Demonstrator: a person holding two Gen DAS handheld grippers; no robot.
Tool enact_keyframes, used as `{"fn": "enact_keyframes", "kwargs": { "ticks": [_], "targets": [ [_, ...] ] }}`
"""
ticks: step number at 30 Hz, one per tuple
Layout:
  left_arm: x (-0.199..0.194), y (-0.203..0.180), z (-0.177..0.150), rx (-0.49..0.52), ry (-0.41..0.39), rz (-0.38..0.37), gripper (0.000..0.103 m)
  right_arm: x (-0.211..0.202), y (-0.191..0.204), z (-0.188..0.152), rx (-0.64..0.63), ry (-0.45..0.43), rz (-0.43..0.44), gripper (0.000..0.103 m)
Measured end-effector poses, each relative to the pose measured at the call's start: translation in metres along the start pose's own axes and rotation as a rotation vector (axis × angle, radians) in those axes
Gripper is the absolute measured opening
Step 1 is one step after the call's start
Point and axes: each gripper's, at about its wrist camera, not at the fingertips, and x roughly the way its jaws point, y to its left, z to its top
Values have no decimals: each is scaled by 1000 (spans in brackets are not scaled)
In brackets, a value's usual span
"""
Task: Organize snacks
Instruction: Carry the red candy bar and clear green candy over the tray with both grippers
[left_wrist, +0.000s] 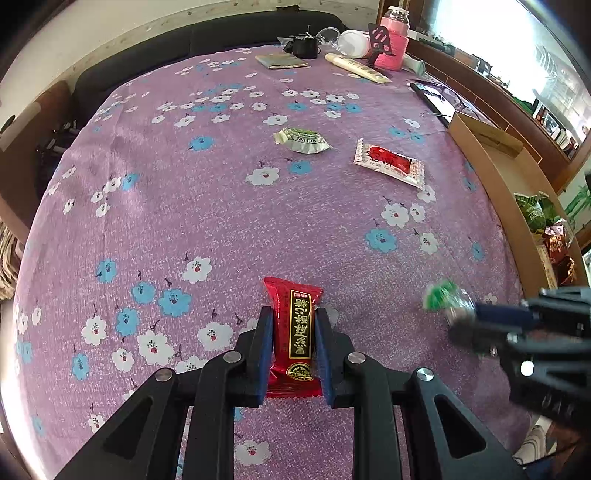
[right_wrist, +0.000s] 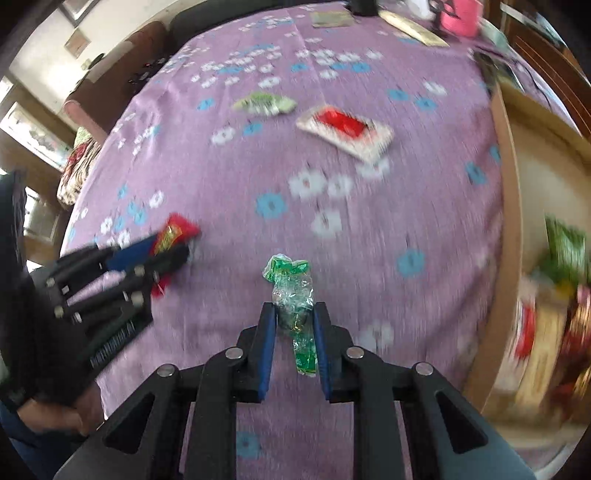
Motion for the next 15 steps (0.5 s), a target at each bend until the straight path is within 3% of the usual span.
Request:
{"fn": "enact_keyframes", "kwargs": {
  "ticks": [7, 15],
  "targets": [
    [1, -2, 1, 1, -11, 7, 22, -9, -7, -20, 43, -14, -20, 20],
    [1, -5, 1, -22, -10, 36, 23, -7, -11, -14, 6, 12, 17, 20]
  ]
}}
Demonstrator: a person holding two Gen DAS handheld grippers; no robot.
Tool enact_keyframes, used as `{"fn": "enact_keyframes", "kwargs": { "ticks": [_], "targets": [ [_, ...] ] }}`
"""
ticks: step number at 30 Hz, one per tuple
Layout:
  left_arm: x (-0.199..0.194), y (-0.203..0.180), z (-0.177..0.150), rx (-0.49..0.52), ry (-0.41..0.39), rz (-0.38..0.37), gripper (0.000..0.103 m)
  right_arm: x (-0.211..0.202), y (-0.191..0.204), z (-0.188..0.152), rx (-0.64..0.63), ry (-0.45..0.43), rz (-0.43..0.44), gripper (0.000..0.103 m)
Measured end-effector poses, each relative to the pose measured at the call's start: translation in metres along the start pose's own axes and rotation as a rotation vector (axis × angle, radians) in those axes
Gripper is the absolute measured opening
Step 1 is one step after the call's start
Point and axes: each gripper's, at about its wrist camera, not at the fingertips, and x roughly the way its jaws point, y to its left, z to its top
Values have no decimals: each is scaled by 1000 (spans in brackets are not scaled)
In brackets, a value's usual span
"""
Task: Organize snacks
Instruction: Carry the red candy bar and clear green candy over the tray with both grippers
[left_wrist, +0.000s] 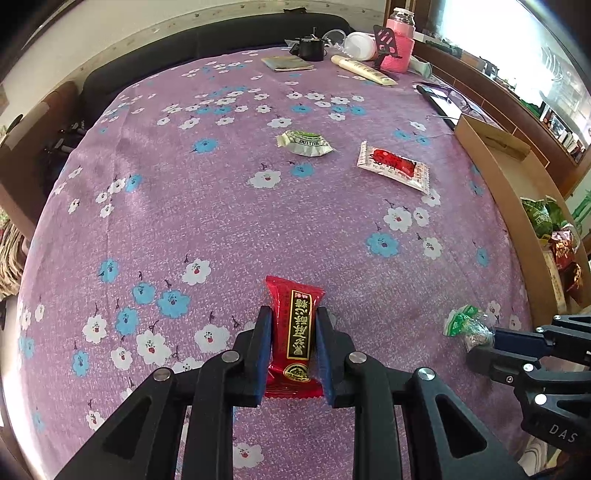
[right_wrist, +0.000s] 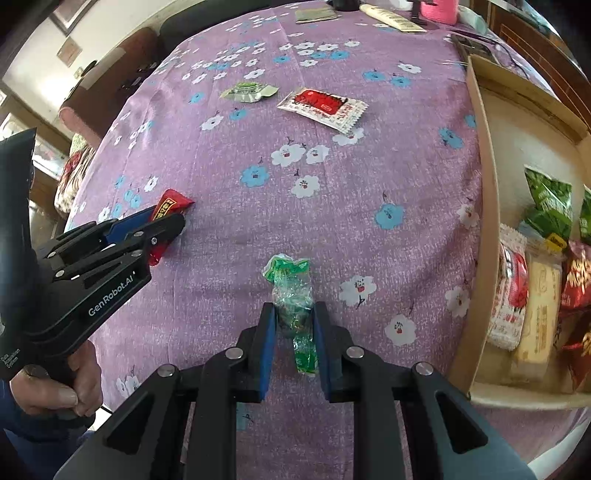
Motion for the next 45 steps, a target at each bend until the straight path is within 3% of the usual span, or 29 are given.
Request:
{"fn": "enact_keyframes", "kwargs": {
  "ticks": [5, 11, 25, 45],
  "targets": [
    [-4, -8, -5, -33, -4, 63, 20, -3, -2, 2, -50, 12, 14, 19],
    [-8, -16, -11, -94, 18, 81, 20, -23, -17, 1, -85, -40, 31, 19],
    [-33, -48, -5, -55, -25, 150, 20, -56, -40, -1, -75, -136, 85, 19],
    [-54, -104, 27, 60, -108, 92, 20, -96, -94, -9, 52, -249, 59, 19]
  ]
}}
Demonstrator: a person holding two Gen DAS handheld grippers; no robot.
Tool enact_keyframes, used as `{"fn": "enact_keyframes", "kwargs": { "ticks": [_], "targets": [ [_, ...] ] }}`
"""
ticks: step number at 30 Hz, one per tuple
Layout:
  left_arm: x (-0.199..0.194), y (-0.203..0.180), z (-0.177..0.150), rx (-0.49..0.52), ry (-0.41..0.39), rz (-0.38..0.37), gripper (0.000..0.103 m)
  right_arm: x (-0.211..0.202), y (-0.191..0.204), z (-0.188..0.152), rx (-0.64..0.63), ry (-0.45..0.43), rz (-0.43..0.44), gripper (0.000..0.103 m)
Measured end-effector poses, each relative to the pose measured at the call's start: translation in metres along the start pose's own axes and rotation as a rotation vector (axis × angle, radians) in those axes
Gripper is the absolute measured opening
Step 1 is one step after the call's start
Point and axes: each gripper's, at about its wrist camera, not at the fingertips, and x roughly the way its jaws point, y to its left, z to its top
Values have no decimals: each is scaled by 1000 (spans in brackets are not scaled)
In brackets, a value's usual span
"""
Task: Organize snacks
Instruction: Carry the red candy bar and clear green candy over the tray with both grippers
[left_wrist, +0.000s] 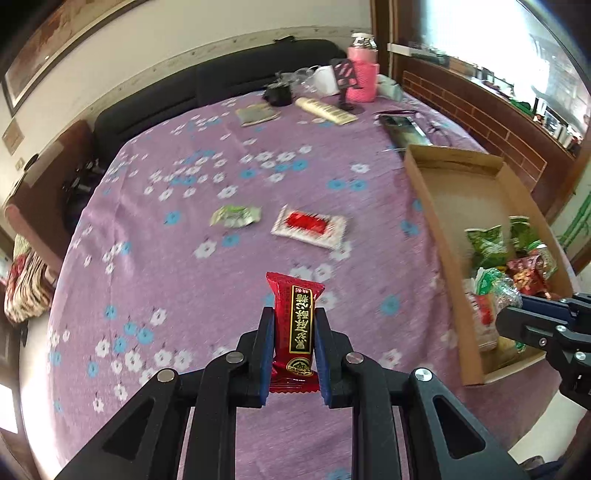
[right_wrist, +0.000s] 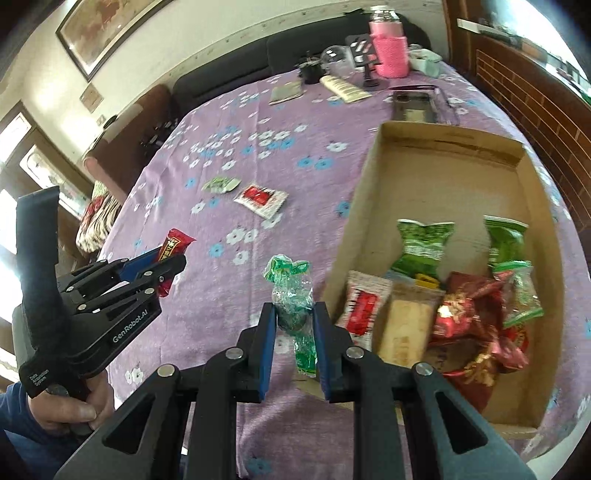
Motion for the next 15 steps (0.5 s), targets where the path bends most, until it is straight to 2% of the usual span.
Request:
{"fn": "enact_keyframes", "kwargs": {
  "ticks": [15],
  "targets": [
    [-4, -52, 23, 110, -26, -86, 20, -33, -59, -12, 169, -70, -62, 20]
  ]
}}
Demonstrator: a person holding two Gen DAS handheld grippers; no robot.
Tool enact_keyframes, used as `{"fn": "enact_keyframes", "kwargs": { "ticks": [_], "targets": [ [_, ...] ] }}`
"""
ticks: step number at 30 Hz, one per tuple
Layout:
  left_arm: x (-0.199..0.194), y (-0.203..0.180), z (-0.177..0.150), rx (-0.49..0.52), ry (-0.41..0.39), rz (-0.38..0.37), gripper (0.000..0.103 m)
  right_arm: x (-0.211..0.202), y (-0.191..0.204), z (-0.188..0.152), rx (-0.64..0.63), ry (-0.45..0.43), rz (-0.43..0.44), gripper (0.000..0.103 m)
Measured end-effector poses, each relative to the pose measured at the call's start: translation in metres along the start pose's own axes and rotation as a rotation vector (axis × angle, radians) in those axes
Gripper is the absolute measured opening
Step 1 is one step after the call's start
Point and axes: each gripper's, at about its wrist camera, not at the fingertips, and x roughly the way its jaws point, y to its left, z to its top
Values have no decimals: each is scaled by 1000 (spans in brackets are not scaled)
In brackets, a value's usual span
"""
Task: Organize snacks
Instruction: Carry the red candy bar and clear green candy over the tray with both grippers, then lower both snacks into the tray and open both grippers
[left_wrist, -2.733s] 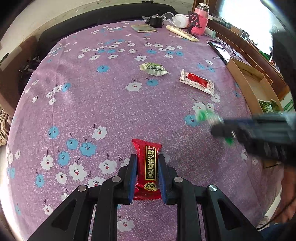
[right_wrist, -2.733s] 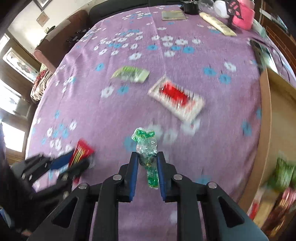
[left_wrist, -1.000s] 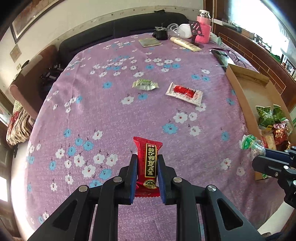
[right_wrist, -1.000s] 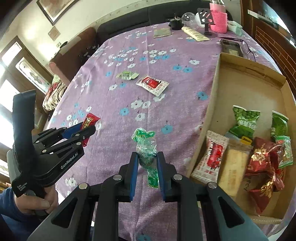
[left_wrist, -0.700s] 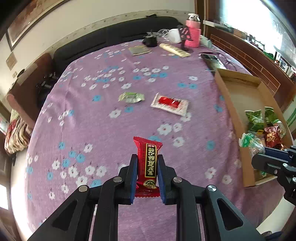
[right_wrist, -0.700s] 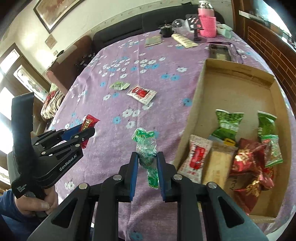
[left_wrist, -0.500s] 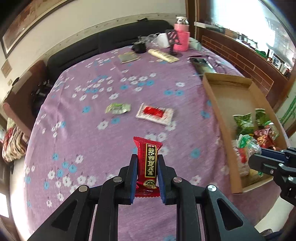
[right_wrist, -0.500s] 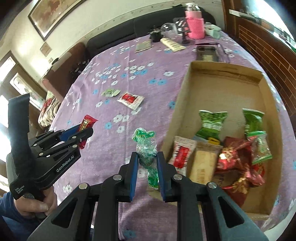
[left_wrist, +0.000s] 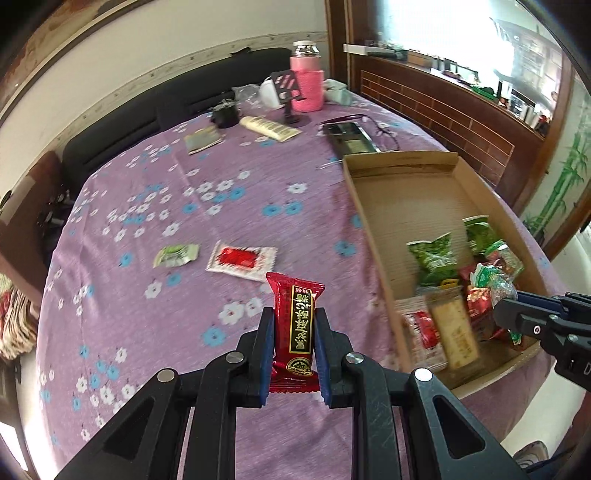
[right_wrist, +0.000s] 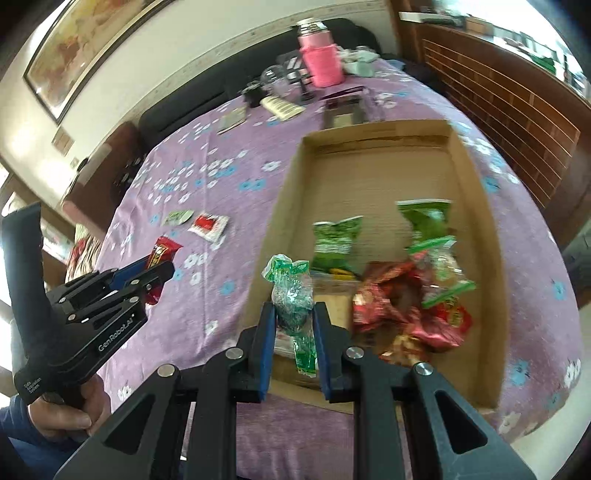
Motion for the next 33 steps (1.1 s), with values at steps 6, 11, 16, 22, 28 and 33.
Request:
{"fn": "enact_keyframes", "kwargs": {
  "ticks": [6, 11, 16, 22, 28, 33],
  "targets": [
    [-1, -21, 9, 46, -5, -46, 20, -10, -28, -2, 85, -23, -32, 20],
    [-3, -41, 16, 87, -14, -95, 20, -16, -48, -3, 143, -37, -65, 20],
    [-2, -62, 20, 133, -14, -171, 19, -16, -61, -2, 168, -31, -88, 20],
    [4, -89, 17, 190, 14, -249, 19, -13, -71, -3, 176, -12, -110, 20],
    [12, -111, 9, 242, 54, -287, 19, -6, -76, -4, 165, 17, -117, 20],
    [19, -123, 5, 267, 78, -295, 19, -3, -79, -5, 160, 33, -118, 20]
  ]
}}
